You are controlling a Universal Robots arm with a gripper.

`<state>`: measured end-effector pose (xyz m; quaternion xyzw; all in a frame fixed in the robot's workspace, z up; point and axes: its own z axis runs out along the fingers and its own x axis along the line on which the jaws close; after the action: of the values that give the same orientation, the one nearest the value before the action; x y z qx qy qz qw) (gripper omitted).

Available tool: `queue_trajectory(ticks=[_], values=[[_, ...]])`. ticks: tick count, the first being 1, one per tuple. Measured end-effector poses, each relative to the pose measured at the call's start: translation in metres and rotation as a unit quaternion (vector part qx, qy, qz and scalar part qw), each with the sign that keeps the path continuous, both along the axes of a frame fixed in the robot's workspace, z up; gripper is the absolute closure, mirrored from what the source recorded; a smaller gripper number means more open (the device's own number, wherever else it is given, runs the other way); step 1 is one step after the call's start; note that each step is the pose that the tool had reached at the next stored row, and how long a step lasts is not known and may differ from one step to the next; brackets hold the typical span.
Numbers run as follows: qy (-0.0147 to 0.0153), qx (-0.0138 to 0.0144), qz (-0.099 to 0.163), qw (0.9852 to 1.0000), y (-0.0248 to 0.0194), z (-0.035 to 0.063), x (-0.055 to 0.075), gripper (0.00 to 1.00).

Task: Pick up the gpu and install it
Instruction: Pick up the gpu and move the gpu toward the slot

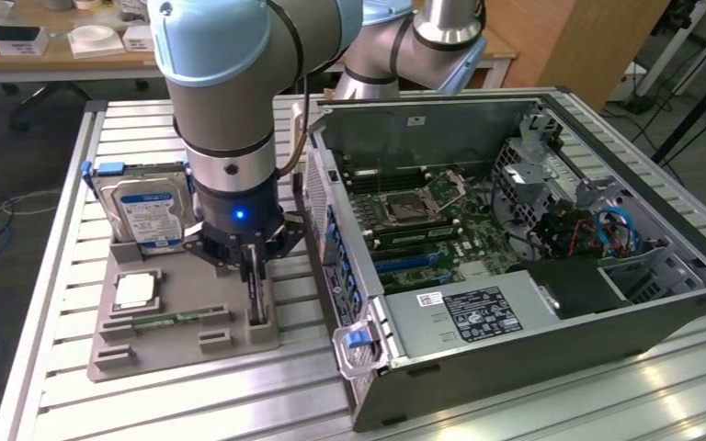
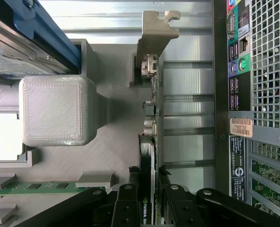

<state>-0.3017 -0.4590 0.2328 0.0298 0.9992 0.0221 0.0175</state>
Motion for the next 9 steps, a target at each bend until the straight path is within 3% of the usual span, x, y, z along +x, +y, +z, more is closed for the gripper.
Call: queue_trajectory(ticks=[9], values=[[0.0000, 0.0000, 0.000, 1.0000, 0.0000, 0.0000, 0.0000, 0.74]])
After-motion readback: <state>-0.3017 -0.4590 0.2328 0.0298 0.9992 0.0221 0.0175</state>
